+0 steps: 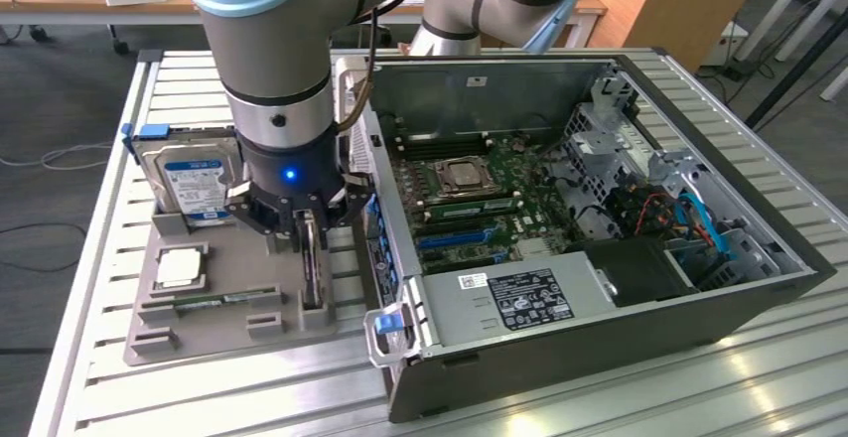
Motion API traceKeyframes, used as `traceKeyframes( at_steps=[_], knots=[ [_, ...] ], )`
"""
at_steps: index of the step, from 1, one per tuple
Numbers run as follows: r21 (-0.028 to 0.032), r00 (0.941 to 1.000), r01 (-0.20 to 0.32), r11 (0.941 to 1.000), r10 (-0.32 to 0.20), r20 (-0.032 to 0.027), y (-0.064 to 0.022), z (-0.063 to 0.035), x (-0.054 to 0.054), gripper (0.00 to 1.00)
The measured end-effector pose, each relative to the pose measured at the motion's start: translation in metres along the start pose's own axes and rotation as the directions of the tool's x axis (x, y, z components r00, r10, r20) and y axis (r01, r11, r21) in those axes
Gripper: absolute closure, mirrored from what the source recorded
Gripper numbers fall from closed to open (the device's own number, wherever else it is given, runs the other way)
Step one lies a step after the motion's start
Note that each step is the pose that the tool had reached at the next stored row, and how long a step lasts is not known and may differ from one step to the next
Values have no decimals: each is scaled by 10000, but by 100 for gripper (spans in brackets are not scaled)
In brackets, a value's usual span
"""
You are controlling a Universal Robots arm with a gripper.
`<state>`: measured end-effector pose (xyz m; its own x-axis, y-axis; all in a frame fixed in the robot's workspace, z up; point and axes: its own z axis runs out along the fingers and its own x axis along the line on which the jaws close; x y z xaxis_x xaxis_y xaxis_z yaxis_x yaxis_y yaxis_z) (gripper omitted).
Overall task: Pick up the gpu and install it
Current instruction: 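Pick up the gpu and move the gpu toward the slot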
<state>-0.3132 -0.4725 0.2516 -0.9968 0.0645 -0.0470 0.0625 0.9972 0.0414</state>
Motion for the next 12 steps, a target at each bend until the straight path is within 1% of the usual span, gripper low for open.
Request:
traceKeyframes(
  at_steps=[12],
  knots=[
    [4,10000,0,10000,0,-4,-4,81,4,64]
  ],
)
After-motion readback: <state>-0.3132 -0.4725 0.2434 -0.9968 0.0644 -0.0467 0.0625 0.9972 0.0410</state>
